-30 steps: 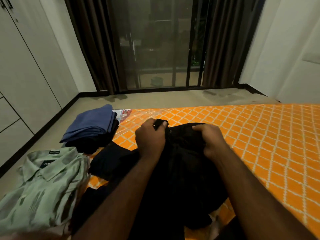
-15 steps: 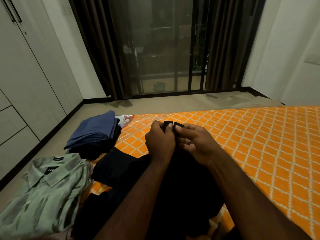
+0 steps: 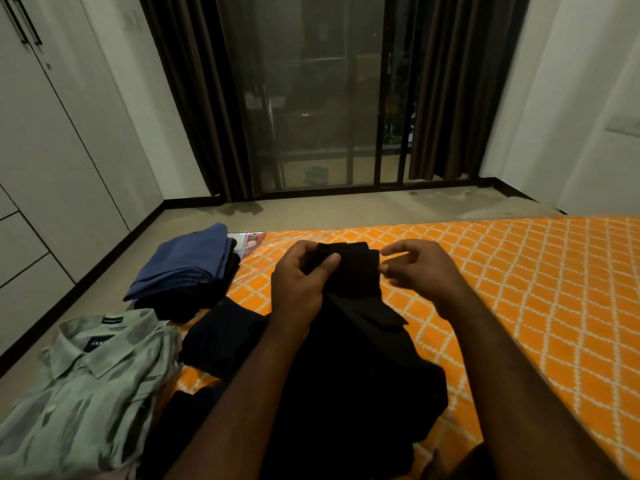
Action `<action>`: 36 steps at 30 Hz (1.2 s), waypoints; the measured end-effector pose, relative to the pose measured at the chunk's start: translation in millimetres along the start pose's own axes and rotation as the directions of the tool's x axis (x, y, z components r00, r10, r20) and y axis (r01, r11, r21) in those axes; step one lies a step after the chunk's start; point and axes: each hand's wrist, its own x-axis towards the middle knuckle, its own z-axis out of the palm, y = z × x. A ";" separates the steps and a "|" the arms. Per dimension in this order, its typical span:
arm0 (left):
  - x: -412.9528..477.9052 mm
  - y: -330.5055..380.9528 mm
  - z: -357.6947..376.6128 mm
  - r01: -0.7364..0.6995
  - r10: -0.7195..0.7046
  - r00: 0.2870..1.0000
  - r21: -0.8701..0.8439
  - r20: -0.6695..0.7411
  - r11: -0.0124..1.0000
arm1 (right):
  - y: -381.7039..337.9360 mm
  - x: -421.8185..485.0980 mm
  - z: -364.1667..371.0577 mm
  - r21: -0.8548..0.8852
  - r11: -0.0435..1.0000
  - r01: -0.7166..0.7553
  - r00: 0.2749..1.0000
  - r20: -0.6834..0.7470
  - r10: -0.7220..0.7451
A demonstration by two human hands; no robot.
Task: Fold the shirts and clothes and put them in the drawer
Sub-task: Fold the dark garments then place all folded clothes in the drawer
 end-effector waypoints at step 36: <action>185.8 474.5 -194.2 -0.539 0.564 0.691 0.198 -0.452 0.819 | -519.0 -38.8 8.8 0.034 0.558 0.829 0.552 -0.205 -0.808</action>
